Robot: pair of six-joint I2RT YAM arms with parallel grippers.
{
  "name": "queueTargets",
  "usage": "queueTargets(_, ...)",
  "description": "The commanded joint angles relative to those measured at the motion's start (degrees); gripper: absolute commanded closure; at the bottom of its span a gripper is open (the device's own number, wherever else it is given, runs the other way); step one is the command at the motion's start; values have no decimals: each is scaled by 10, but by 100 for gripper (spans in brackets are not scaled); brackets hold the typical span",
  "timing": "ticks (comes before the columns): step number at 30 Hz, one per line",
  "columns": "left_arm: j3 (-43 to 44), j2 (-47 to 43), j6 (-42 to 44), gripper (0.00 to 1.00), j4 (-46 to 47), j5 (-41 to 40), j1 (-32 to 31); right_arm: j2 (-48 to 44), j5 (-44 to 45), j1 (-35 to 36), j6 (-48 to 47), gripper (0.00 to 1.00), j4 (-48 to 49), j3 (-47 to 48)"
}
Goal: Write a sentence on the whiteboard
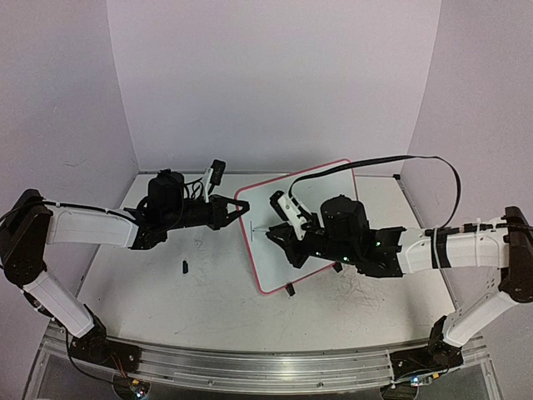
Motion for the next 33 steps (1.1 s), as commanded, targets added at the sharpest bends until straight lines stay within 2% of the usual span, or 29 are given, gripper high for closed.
queueTargets(1, -7, -2, 54, 100, -2, -33, 4, 11, 10, 0, -4, 100, 21, 24)
queueTargets(33, -6, -5, 53, 100, -2, -30, 4, 31, 10, 0, -2, 100, 34, 31)
